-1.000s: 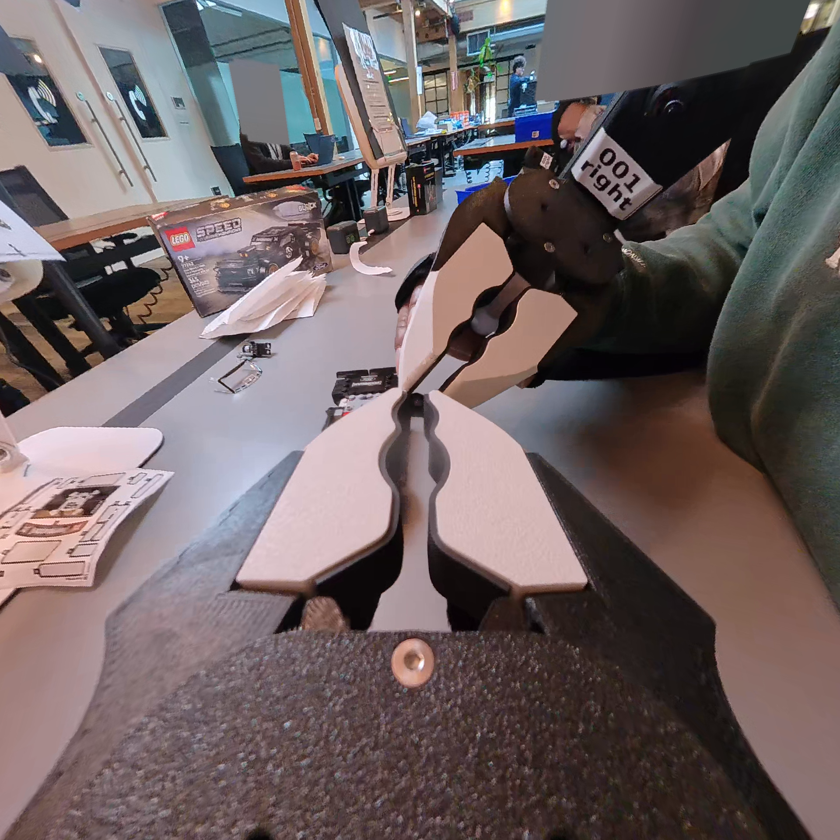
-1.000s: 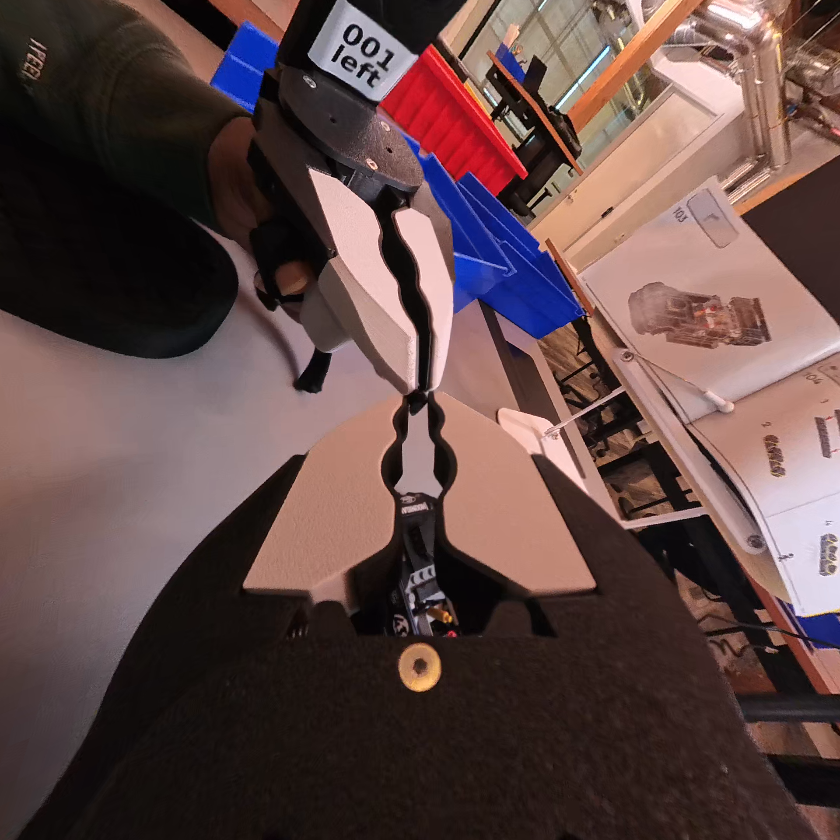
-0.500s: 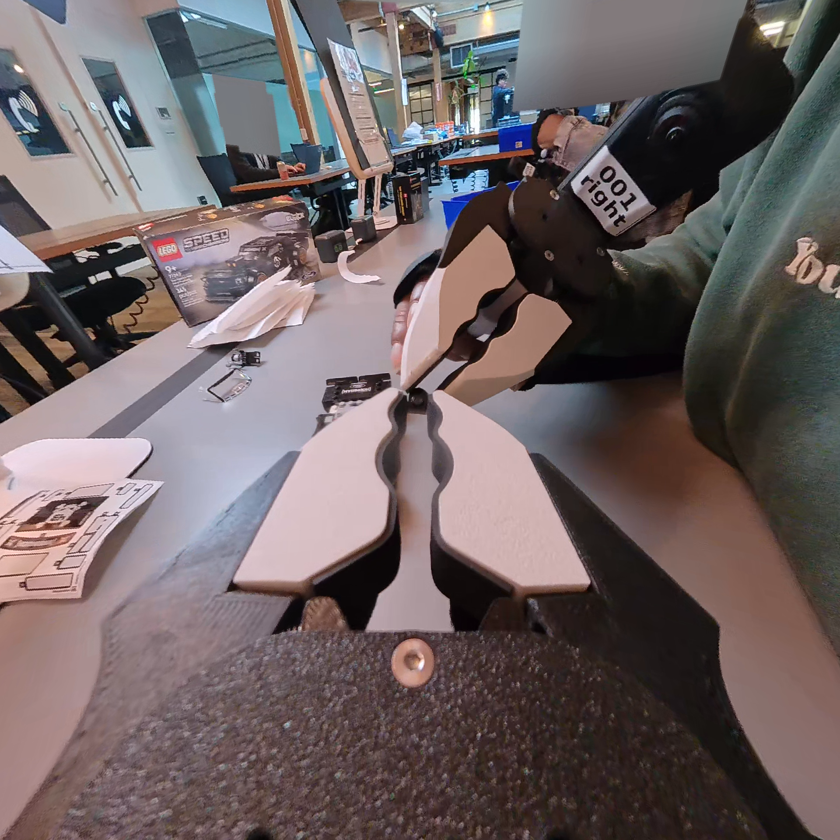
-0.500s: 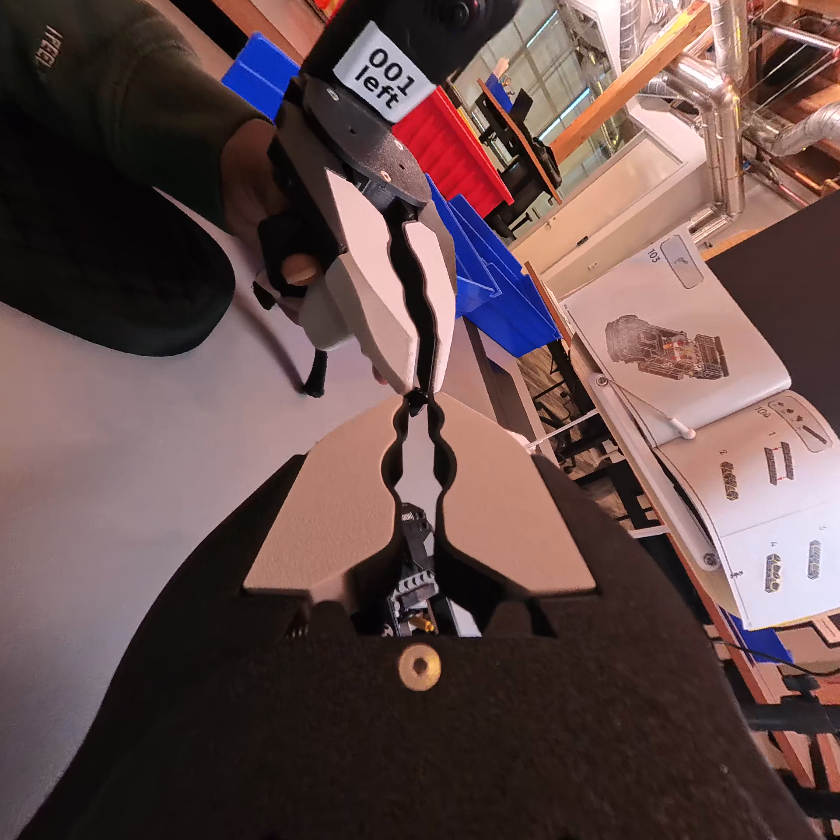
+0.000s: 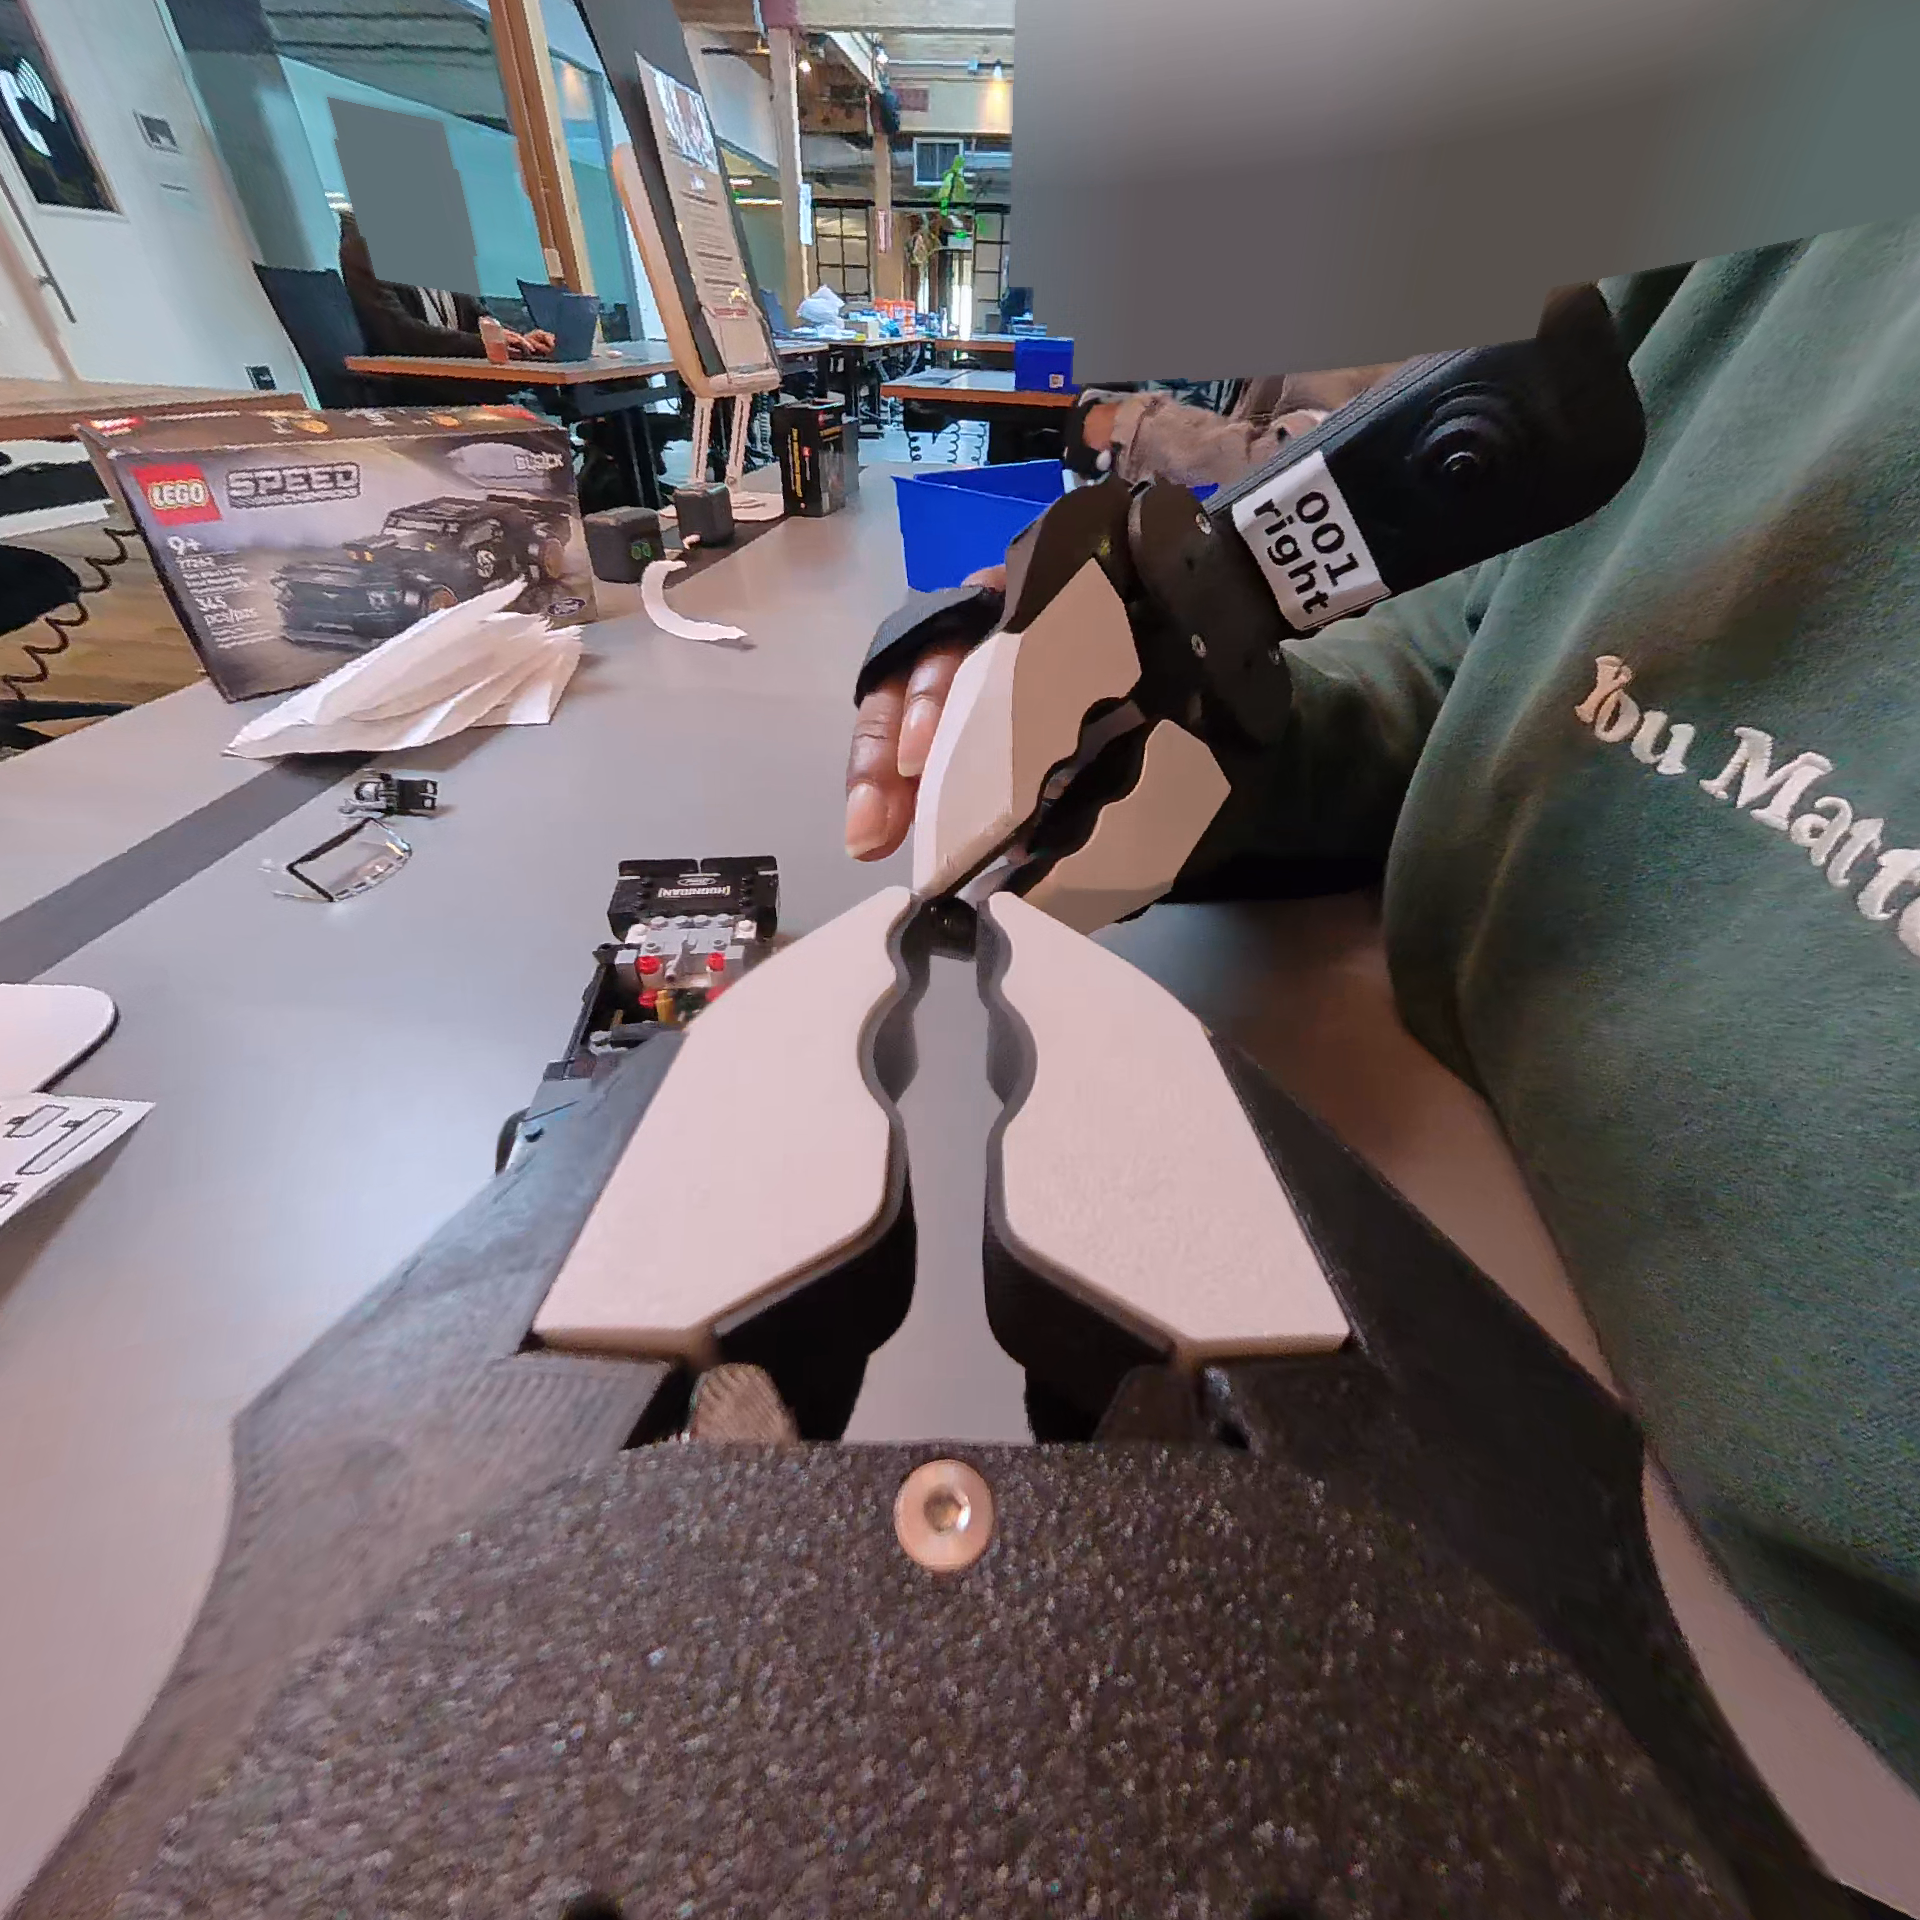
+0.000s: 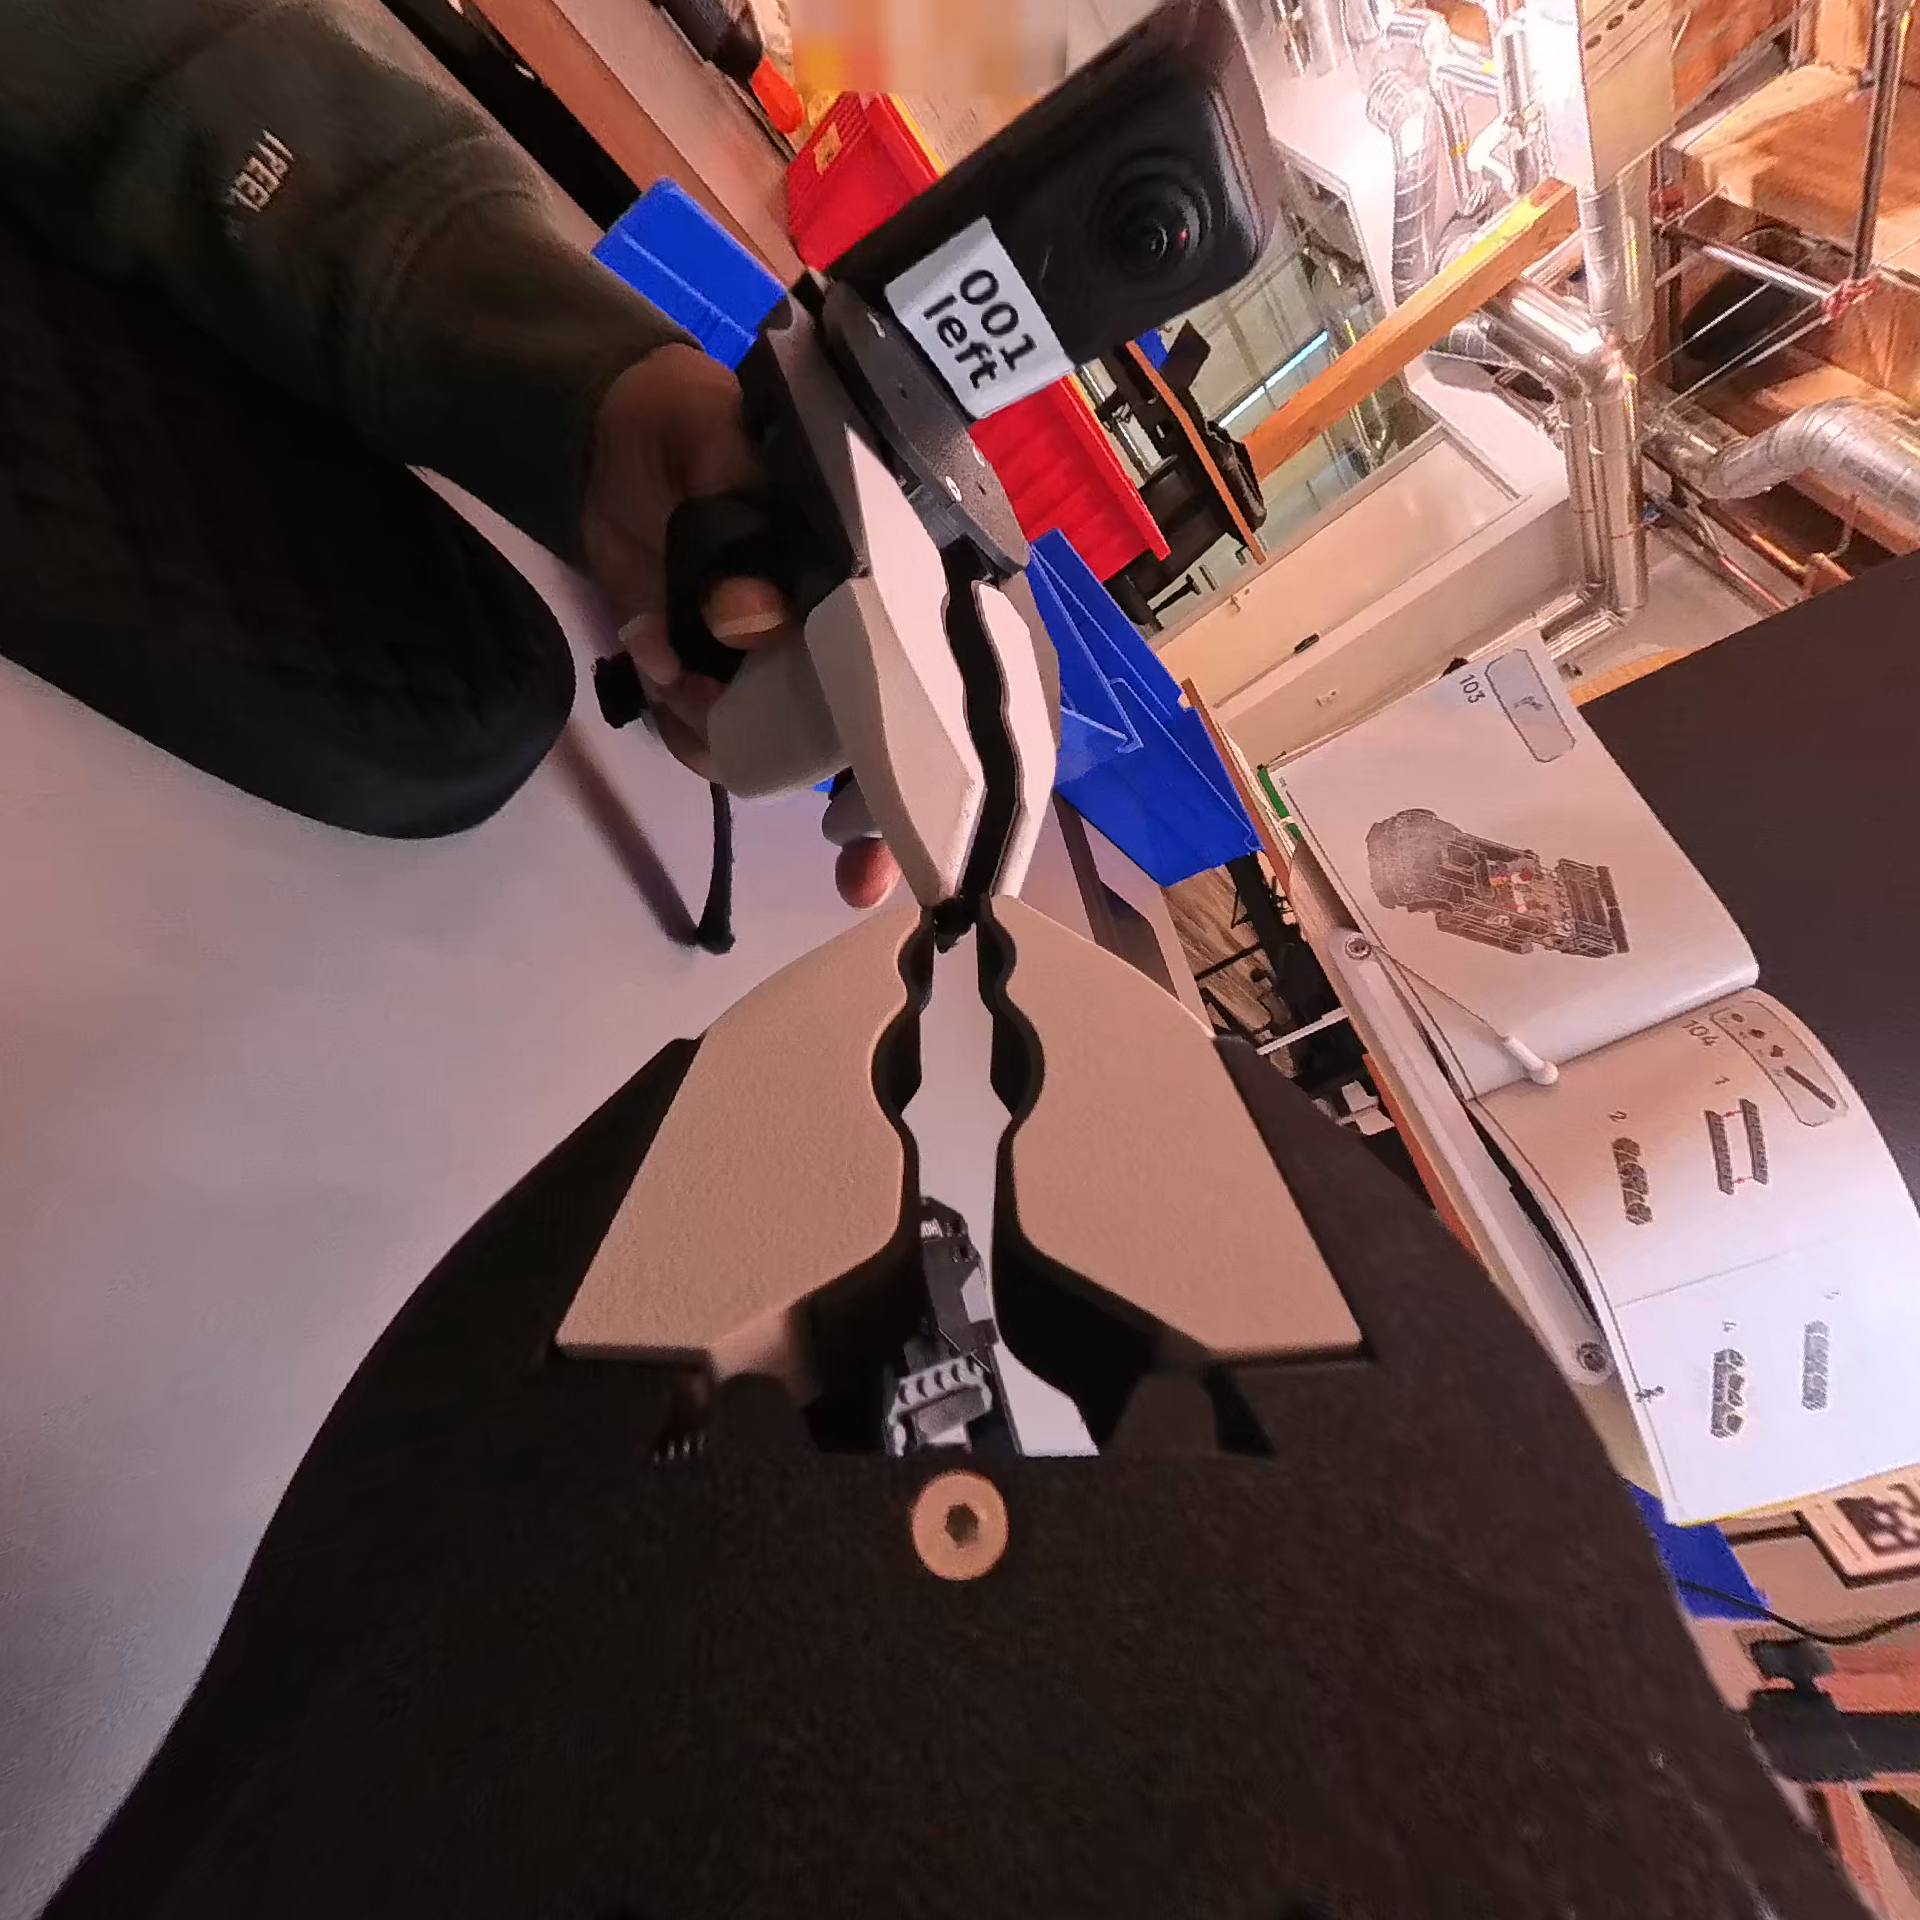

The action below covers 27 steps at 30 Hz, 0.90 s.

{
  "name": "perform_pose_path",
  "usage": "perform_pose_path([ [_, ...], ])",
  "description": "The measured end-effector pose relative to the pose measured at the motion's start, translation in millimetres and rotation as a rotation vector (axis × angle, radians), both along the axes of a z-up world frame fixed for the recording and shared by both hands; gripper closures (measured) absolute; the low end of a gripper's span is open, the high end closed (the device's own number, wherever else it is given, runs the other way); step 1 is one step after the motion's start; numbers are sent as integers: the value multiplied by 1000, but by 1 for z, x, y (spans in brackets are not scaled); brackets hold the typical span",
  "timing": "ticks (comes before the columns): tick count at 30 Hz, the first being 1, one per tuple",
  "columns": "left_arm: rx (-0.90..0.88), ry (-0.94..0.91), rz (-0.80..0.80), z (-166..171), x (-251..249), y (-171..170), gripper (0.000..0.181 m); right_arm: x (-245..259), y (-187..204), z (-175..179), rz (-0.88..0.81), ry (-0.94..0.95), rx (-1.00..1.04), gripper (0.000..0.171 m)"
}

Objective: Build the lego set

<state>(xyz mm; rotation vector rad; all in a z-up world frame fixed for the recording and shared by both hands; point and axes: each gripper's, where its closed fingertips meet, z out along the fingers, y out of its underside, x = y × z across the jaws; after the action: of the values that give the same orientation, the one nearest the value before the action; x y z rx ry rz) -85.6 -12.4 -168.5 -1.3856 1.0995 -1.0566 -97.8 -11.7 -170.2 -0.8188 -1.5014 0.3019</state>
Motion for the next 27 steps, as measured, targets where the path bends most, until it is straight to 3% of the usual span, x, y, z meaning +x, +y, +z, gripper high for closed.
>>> perform_pose_path([
  [4,-29,-59,-24,7,-3,-1,173,0,-1,8,6,52,-92,158],
  [7,-109,-220,-41,27,-16,3,173,8,7,23,28,154,-310,140],
  [11,-236,-456,-90,55,-38,9,174,28,27,46,33,323,-550,138],
  [18,-338,-619,-133,68,-54,16,173,48,45,48,-28,390,-631,138],
  [22,-285,-415,2,45,-45,27,174,62,56,44,-93,388,-632,139],
  [27,-215,260,294,-36,-37,48,173,96,78,32,-231,387,-627,141],
])
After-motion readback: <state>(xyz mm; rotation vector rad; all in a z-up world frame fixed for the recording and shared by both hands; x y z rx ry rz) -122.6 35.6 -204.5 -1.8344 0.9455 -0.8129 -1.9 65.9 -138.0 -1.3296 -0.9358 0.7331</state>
